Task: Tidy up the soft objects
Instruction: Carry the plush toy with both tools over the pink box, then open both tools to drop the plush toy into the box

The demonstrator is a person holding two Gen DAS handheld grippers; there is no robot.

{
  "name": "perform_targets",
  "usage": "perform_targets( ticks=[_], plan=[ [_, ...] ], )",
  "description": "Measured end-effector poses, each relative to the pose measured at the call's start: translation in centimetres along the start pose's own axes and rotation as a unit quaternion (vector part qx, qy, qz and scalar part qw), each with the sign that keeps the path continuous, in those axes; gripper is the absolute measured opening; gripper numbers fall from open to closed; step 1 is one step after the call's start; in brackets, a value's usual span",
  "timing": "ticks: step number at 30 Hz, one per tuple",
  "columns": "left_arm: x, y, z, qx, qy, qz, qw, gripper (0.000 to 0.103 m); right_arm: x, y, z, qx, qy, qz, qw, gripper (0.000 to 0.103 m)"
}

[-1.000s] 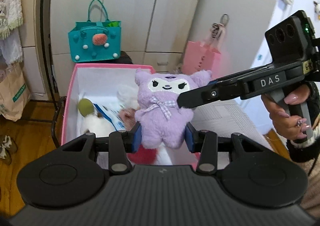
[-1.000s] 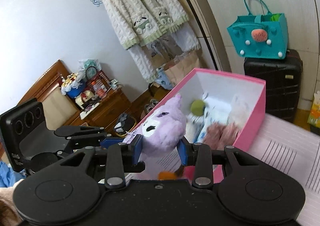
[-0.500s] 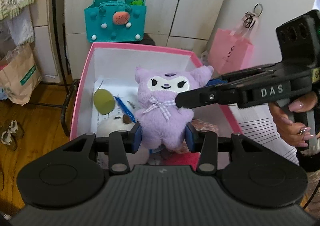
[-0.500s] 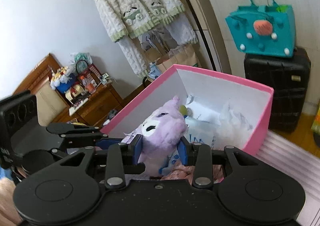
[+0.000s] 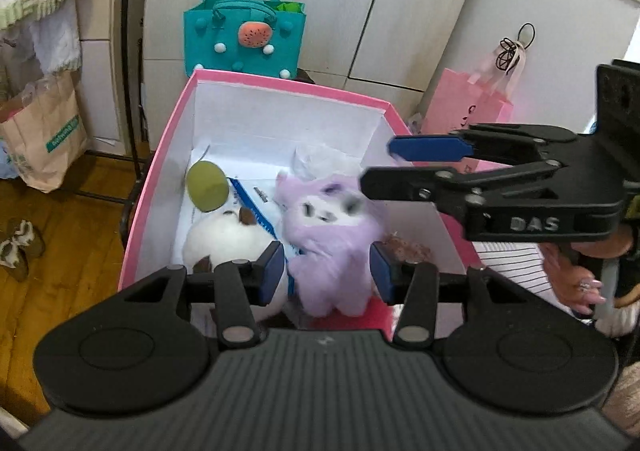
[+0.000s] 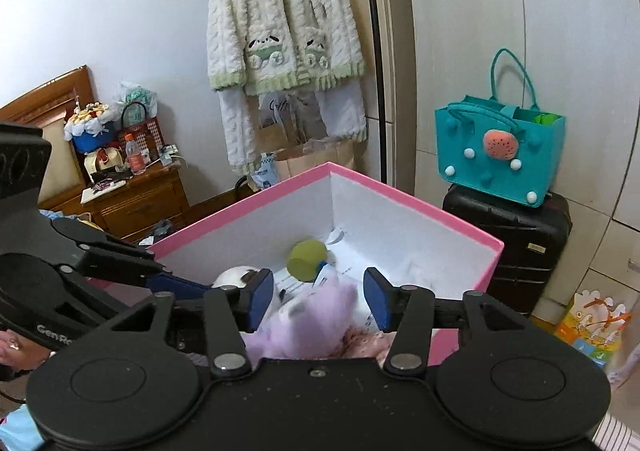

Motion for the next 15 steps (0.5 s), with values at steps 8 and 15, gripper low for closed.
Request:
perform_targets(
  ticks=[8,15],
  plan=[
    [-0.6,-1.5,3.1,0.035,-0.057,-0.029,0.9974,0.05,-2.1,1.2,5.2,-0.046,-0.032,-0.047,0.997,0.063],
    [-1.8,-2.9,5.8,0.036,-0.07,-0.036,0.9962,0.052,-3.1,3.7,8.6,-0.095,-0.037,-0.038,0.994,0.063]
  ],
)
Point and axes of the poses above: each gripper's, at about its wrist camera, not at the fingertips, and z roughly against the way its jaws point, y to its left, x to its top, the point moved 3 cm from there along -z, roughly the way its jaws point, and after that the axes turned 4 degrees about z, right-handed, at the moved point
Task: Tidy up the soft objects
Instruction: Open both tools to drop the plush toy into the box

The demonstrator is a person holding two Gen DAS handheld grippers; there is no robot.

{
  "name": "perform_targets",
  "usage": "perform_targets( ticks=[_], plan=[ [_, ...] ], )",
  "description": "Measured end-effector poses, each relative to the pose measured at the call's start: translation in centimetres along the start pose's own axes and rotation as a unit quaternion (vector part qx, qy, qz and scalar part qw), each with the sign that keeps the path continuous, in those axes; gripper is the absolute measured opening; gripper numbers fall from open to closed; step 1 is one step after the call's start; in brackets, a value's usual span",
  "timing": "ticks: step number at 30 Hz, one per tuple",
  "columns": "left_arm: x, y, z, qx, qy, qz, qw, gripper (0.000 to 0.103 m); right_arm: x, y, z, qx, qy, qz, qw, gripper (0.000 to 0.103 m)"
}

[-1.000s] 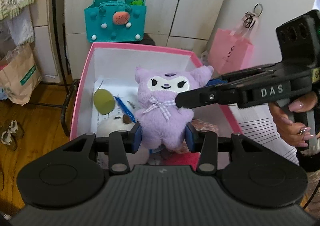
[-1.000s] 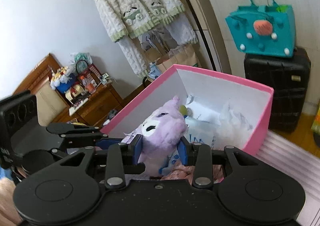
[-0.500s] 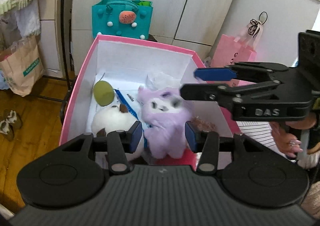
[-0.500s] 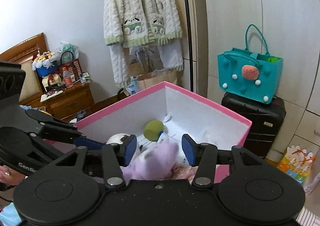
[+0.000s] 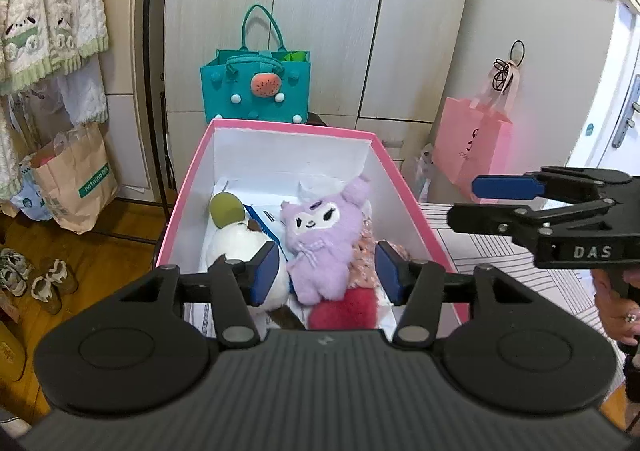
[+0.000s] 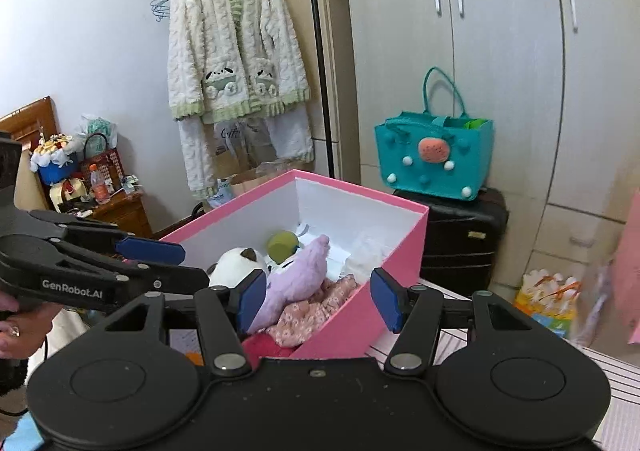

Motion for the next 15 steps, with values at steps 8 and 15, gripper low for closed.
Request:
perform_targets(
  ticks=[8,15],
  plan=[
    [-0.9,-1.7,3.4,0.009,-0.018,-0.014,0.9997,0.057,-0.5,2.5,4.0,-0.039,-0.002,0.027,0.999,0.075],
    [-1.3,-3.8,6.4,0.004,-0.038,-0.037,0.9986,0.061,-0.6,3.6,6.2,-0.081,0.012,0.05,0.995,0.095]
  ],
)
Point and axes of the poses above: each gripper's, at about its wrist camera, not at the fingertips, and z roughly against the way its jaws point, y to its left, x to its top, the point moved 3 cm from there along -z, roughly the way its jaws point, and after that the axes turned 4 degrees about z, right-handed, at the moved point
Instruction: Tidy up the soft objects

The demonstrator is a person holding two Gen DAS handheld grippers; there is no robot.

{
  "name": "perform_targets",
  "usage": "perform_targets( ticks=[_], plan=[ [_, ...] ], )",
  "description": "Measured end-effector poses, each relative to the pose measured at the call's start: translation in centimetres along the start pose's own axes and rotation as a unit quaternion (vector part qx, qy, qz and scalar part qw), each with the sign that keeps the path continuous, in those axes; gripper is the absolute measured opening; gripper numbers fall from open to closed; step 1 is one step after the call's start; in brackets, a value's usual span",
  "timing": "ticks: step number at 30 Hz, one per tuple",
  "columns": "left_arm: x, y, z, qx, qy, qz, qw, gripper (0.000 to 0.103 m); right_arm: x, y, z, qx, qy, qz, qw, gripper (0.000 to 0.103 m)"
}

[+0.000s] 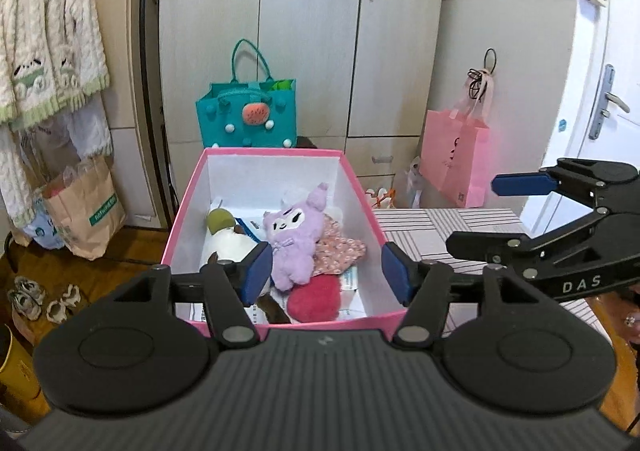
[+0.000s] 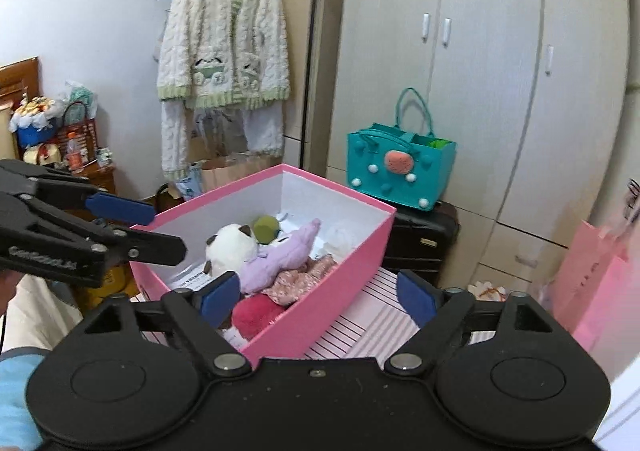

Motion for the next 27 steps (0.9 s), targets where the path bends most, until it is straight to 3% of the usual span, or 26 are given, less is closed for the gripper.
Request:
perform_targets(
  ticks=[5,8,12,15,18,21,27],
  plan=[
    [-0.2,-1.0,1.7,0.009,-0.023,-0.012,0.9996,0.08,-0.9,-0.1,2.2,-0.039,0.011,-0.002,0.999,0.101],
    [-0.3,-1.4,2.6,0.015,-0.035,-0.016,0.9992,0.082,-1.4,-0.4,3.5,-0.048,0.011,-0.009,0.999,0.101],
    [-1.0,-2.0,4.2,-0.005,-0.041,-0.008,0.9991,0.085,-2.0,-0.9,4.7,-0.056,0.026,-0.037,0.997,0.102],
    [-1.5,-2.3,5.1,-0.01,-0.05,-0.009,0.9986,0.096,-2.8,-0.6,5.7,-0.103,0.041,-0.028,0.993,0.102],
    [-2.0,-2.8,5.7,0.004,-0.057,-0.022,0.9981,0.096,-3.5,0.3,7.5,-0.135,0.024,0.0,0.991,0.102],
    [-2.3,-3.3,5.5,0.013,-0.052,-0.025,0.9982,0.103,-3.9,0.6,9.0,-0.149,0.012,-0.022,0.989,0.102],
    [-2.8,-3.6,4.4,0.05,-0.015,0.001,0.9986,0.103,-4.2,2.0,10.5,-0.185,-0.001,-0.043,0.982,0.102]
  ],
)
Point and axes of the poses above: each gripper's, at about its wrist camera, not at the fingertips, and z roughly against the way its jaws point, y to its left, x to its top, the point moved 3 cm from there along -z, roughly the way its jaws point, and after that the axes turned 4 degrees about z, right-handed, at the moved point
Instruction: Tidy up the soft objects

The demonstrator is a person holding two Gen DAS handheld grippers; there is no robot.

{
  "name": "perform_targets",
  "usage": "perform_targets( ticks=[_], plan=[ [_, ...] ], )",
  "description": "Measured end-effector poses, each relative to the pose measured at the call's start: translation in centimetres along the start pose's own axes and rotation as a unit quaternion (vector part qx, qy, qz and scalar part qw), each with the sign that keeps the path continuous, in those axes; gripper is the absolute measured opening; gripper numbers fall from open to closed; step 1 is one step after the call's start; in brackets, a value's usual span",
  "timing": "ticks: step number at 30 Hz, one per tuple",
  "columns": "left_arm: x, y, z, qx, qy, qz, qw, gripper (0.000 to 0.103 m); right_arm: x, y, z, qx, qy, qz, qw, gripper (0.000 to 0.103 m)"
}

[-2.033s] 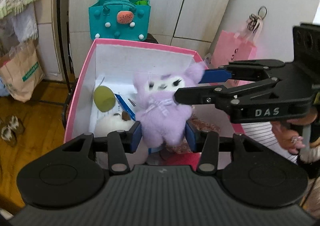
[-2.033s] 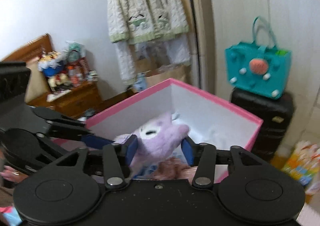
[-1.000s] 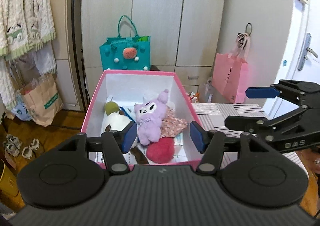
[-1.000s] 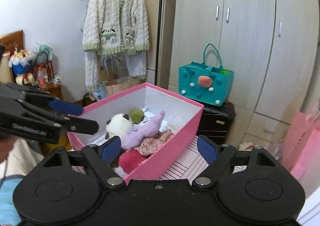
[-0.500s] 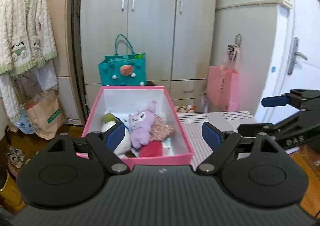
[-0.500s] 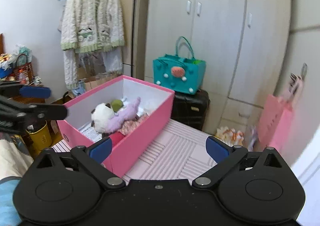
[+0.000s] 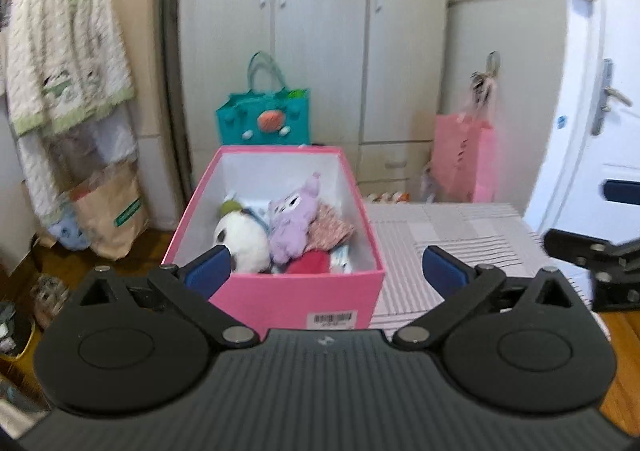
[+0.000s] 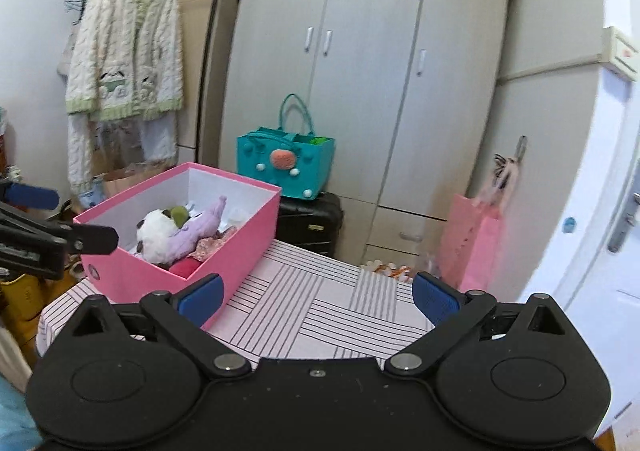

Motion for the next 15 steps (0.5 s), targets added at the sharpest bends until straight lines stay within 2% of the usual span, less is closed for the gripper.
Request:
perform_targets(
  ticks=[5,10,15],
  plan=[
    [-0.7,-0.1,0.2,0.011,-0.006,0.009,0.9999,0.103,-0.4,0.4,0.9,-0.01,-0.002,-0.015,1.0,0.102],
    [-1.6,-1.1,-0.5,0.036,-0.028,-0.02,0.9988,0.103,-1.4,-0.7,1.9,-0.098,-0.02,-0.06,0.993,0.102],
    [-2.4,-1.2,-1.5,0.037,-0.018,0.001,0.9992,0.103,-2.7,-1.8,1.2,-0.112,0.005,-0.091,0.99,0.102]
  ],
)
Point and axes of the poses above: each gripper's, at about its wrist camera, not at the fingertips, and z roughly against the way its jaws point, y to its left, x to its top, the point moved 3 cm from there along -z, roughly the way its jaws point, and after that the axes turned 4 degrees about z, right-handed, at the moved point
